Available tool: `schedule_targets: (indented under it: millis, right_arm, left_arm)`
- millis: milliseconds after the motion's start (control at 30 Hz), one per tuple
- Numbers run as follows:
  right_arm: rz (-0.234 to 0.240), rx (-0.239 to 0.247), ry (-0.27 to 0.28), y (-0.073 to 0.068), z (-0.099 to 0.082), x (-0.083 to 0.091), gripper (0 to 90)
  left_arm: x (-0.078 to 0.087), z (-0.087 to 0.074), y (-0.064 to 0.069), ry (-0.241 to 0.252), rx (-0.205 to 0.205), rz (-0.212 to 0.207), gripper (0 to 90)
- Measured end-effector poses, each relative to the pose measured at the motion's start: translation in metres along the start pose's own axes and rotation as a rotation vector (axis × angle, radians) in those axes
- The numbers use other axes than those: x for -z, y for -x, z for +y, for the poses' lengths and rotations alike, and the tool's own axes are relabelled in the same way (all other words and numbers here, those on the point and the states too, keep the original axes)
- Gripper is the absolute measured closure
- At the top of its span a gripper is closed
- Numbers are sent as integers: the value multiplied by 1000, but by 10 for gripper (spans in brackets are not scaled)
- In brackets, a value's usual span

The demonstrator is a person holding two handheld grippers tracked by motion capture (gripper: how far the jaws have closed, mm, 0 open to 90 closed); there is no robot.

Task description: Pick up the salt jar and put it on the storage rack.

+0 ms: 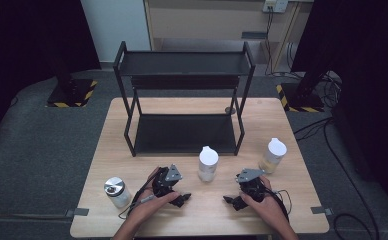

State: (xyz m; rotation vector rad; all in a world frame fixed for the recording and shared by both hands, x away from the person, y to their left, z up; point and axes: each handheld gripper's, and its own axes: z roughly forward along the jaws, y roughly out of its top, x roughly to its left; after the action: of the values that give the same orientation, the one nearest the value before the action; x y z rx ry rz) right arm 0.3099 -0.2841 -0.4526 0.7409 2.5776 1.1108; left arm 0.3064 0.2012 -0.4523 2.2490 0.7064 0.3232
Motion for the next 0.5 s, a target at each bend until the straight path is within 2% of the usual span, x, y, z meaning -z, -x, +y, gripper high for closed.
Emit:
schedule_targets:
  millis: [200,500]
  right_arm:
    - [-1,-1,0,0,0,0,10]
    - [-5,-4,0,-1,0,0,10]
  left_arm:
    - [0,2,4,-4,11,15,1]
    - [8,3,10,34,21,34,17]
